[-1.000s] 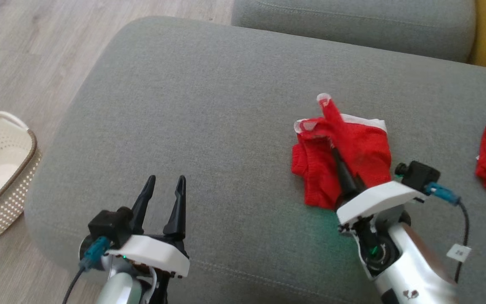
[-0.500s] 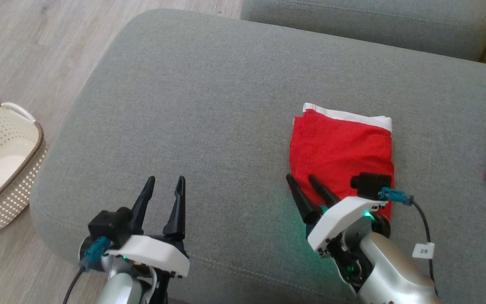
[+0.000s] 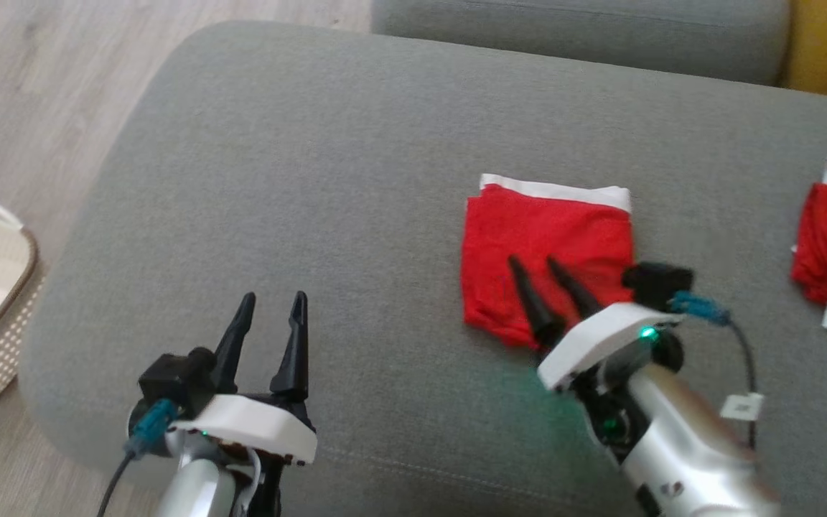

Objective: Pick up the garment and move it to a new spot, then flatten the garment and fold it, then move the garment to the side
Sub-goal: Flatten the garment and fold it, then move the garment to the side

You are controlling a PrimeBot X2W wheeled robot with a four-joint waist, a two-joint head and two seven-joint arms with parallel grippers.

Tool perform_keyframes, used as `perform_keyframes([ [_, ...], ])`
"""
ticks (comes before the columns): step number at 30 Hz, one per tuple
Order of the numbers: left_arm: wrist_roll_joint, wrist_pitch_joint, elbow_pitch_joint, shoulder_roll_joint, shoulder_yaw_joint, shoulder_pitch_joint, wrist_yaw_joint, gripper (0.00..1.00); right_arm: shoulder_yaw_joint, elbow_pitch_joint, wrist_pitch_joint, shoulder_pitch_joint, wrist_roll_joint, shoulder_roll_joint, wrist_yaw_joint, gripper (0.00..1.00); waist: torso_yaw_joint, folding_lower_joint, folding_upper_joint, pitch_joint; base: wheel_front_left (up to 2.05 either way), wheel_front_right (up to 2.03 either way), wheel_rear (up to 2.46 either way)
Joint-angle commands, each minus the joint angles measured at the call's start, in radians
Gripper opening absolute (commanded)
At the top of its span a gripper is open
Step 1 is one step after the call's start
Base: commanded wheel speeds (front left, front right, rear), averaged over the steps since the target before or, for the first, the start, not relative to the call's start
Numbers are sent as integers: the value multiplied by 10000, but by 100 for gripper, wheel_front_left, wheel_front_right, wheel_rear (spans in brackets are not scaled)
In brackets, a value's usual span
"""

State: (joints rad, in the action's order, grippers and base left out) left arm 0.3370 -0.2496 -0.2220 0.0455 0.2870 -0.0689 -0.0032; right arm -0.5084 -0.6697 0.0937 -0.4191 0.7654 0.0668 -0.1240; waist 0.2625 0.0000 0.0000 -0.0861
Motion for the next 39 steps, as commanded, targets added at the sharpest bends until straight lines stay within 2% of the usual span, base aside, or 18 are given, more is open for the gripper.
perform_keyframes([
  [1, -19, -122, 397, 47, -374, -495, 22, 100, 25, 404, 238, -293, -51, 99, -67, 100, -212, 0, 0, 75, 0, 0, 0],
  [6, 114, -122, 657, 47, -564, -569, 4, 100, 857, 1050, 1060, -13, -1390, 825, -67, 100, -828, 0, 0, 259, 0, 0, 0],
  [11, 186, -122, 873, 47, -729, -693, -7, 100, 2304, 1909, 1455, 592, -3361, 1025, -67, 100, -1388, 0, 0, 307, 0, 0, 0],
  [16, 56, -122, 866, 47, -825, -670, -24, 100, 3827, 2999, 1570, 1462, -5304, 542, -67, 100, -1845, 0, 0, 291, 0, 0, 0],
  [21, 13, -122, 780, 47, -899, -447, 0, 100, 4307, 3686, 1565, 2250, -6528, 96, -67, 100, -2138, 0, 0, 236, 0, 0, 0],
  [25, -348, -122, 770, 47, -861, -315, -41, 100, 4479, 3861, 1484, 2558, -6704, -59, -67, 100, -2222, 0, 0, 176, 0, 0, 0],
  [33, -243, -122, 810, 47, -859, -376, -113, 100, 4614, 4178, 1165, 2630, -6780, -158, -67, 100, -2149, 0, 0, -226, 0, 0, 0],
  [39, -248, -122, 793, 47, -802, -699, -282, 100, 3794, 3714, 525, 1850, -5724, -163, -67, 100, -1903, 0, 0, -834, 0, 0, 0],
])
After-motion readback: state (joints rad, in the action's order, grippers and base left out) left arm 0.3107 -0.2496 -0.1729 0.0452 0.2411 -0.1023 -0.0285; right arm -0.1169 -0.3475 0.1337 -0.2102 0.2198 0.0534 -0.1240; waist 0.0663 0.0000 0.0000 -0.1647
